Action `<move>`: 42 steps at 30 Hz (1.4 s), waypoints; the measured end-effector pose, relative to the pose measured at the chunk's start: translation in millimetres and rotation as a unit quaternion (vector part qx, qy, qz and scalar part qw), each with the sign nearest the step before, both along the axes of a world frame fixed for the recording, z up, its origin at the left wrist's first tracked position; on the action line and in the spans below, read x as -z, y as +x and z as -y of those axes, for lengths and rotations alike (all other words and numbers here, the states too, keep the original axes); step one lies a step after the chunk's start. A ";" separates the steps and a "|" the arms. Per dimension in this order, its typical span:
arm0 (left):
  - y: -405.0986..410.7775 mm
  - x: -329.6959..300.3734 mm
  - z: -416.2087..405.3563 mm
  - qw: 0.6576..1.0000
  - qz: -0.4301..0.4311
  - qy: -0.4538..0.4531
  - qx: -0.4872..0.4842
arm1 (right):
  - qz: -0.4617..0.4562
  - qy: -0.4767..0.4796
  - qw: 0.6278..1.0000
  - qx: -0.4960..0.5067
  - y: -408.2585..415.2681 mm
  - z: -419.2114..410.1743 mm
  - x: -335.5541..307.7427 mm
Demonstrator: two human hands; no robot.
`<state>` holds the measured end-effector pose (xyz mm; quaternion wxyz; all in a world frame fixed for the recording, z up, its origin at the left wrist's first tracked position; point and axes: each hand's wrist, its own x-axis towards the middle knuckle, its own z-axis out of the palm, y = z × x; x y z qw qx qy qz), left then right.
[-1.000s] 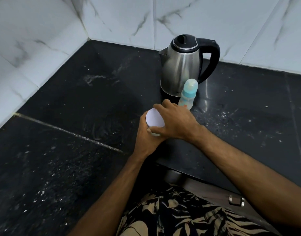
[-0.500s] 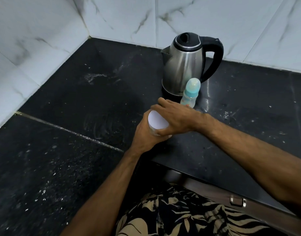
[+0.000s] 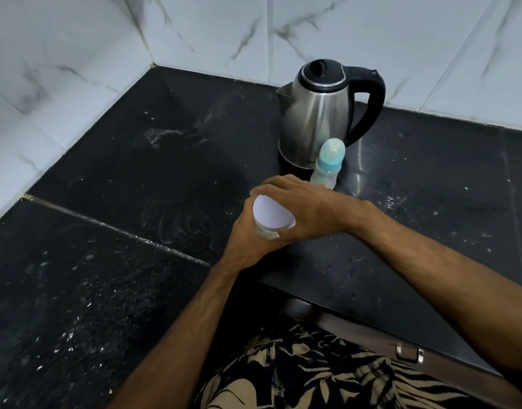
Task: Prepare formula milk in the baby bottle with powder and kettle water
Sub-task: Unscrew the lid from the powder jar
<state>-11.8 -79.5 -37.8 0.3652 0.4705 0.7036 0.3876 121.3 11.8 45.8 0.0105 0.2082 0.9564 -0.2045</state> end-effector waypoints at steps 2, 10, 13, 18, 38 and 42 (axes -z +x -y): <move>-1.9 2.6 1.9 1.000 0.002 -0.002 0.001 | 0.006 -0.005 1.000 0.024 3.3 -1.8 -0.9; -4.6 3.0 4.7 1.000 -0.003 0.002 0.011 | 0.021 0.004 0.999 0.023 -0.9 -0.4 -1.4; -6.2 2.5 6.0 1.000 -0.001 0.009 0.015 | 0.007 -0.029 0.999 0.016 3.2 -3.1 -3.0; -4.8 -0.8 7.0 1.000 0.019 -0.011 0.005 | 0.031 0.088 0.994 0.057 -3.2 -2.1 3.6; -4.5 -1.0 7.5 0.999 0.018 -0.025 0.005 | 0.024 0.087 0.994 0.055 -1.0 -3.3 3.1; 2.1 -7.2 4.9 1.000 0.007 -0.012 0.009 | 0.012 0.044 0.999 0.014 -3.7 -0.8 2.7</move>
